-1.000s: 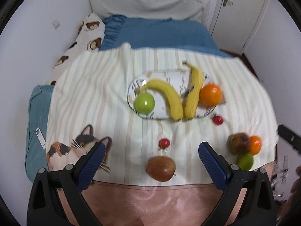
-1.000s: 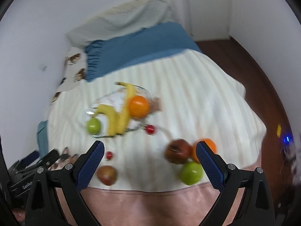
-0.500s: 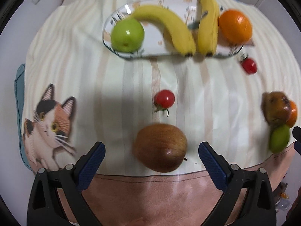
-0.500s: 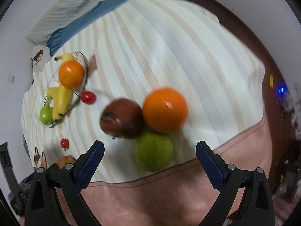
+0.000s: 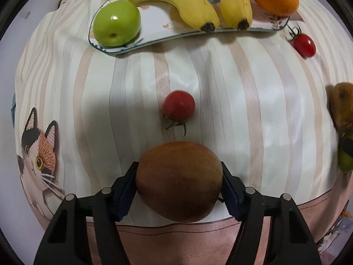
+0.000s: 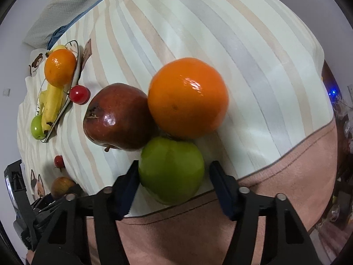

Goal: Organize fruits
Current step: 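Grasp the brown kiwi with the left tool while the right tool grasps another green apple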

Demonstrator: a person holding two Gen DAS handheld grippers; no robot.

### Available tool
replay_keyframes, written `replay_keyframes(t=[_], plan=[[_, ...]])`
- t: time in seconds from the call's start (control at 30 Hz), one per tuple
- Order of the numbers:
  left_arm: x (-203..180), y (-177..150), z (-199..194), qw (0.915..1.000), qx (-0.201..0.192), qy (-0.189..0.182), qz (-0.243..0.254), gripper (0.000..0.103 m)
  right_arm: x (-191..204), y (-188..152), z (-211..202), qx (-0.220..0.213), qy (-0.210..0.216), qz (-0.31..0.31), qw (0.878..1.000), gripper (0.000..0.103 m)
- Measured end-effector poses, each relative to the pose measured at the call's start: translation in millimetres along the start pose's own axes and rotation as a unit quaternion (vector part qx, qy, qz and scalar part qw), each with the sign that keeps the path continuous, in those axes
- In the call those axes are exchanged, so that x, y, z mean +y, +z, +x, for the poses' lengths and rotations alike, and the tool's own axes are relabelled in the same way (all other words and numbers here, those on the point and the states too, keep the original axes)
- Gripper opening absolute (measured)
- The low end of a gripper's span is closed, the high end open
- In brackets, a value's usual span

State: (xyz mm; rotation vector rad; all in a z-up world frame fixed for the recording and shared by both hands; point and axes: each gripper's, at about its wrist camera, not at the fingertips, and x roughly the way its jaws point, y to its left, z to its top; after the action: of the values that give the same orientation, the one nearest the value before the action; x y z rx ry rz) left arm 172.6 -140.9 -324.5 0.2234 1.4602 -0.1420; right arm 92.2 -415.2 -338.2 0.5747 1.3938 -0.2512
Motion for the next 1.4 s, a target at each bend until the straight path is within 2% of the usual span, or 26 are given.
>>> replay_keyframes(t=[0.23,0.33,0.47,0.6,0.8,0.93,1.13,1.23,1.4], plan=[[4.2,1.5,-8.5,1.0,-0.006,0.0,0.004,0.065,5.3,-3.6,-3.2,-0.01,-0.003,-0.015,1.0,0.057],[-0.9,-14.1,-15.4,0.9999,-0.003,-0.008,0.013,0.065,11.4,-8.3,-5.9,0.0,0.003,-0.033,0.999,0.057],[-8.7,-44.2,-25.1,0.9992,0.011,-0.02,0.031,0.065,34.3,-26.8,-7.6,0.02,0.013,-0.095,0.995,0.057],[-8.2,-69.7,-26.3,0.999,0.027,-0.028,0.023,0.065,66.1,-52.8,-3.9,0.046,0.025,-0.167,0.984,0.057],[-1.9,-78.5,-15.3,0.9989,0.034,-0.031,-0.002,0.065,92.0,-77.0,17.4,0.063,0.003,-0.223,0.973,0.057],[3.0,-82.7,-4.7,0.999,0.035,-0.026,-0.002,0.066,98.4,-74.6,26.4,0.064,-0.009,-0.229,0.971,0.058],[-0.5,-80.0,13.5,0.9991,0.034,-0.024,-0.008,0.067,102.5,-70.7,35.2,0.057,-0.011,-0.208,0.976,0.058],[-2.0,-86.1,12.3,0.9994,0.025,-0.022,-0.01,0.065,105.9,-70.0,36.7,0.052,-0.016,-0.203,0.978,0.058],[6.5,-78.5,0.2,0.9995,0.019,-0.024,-0.005,0.064,113.5,-73.0,35.0,0.038,-0.016,-0.209,0.977,0.058]])
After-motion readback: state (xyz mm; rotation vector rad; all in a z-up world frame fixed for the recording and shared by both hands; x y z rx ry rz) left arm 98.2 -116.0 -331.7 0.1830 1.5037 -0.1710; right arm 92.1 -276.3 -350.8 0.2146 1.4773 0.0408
